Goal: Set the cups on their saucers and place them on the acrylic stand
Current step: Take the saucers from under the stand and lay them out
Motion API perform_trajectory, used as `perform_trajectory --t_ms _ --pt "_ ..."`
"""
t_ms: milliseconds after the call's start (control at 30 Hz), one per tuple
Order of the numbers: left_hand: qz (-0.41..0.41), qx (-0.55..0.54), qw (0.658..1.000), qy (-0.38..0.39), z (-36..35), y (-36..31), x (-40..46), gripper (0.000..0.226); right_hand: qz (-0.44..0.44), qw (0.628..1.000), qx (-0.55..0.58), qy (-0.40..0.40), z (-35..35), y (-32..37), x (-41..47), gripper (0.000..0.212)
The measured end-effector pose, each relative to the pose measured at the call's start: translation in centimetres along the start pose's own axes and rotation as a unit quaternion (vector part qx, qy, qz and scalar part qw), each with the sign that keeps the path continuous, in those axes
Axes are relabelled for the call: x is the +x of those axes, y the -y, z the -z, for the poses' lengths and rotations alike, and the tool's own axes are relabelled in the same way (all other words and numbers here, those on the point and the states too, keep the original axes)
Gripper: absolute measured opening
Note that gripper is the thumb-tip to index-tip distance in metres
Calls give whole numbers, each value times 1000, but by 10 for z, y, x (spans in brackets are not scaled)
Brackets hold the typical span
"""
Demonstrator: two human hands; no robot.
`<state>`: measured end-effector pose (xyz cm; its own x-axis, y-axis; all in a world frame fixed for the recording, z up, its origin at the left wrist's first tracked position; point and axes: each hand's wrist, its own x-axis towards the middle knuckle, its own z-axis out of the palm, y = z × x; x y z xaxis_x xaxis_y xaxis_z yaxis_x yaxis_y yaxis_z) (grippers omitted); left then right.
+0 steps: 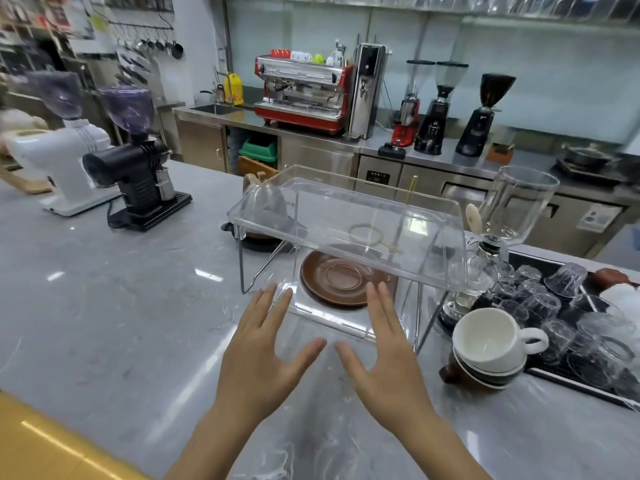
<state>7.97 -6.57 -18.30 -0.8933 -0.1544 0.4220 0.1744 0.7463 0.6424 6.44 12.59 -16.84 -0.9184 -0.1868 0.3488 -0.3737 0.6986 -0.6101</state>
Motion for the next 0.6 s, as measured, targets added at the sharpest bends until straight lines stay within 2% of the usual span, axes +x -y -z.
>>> perform_trajectory --t_ms 167,433,600 --pt "17 -20 999 23 -12 3 37 82 -77 996 32 -10 -2 -2 28 82" --pt "5 -6 998 68 -30 11 84 71 -138 989 41 -25 -8 -15 67 66" --pt "16 -15 998 65 -39 16 106 50 -181 983 32 -26 -13 -21 84 46"
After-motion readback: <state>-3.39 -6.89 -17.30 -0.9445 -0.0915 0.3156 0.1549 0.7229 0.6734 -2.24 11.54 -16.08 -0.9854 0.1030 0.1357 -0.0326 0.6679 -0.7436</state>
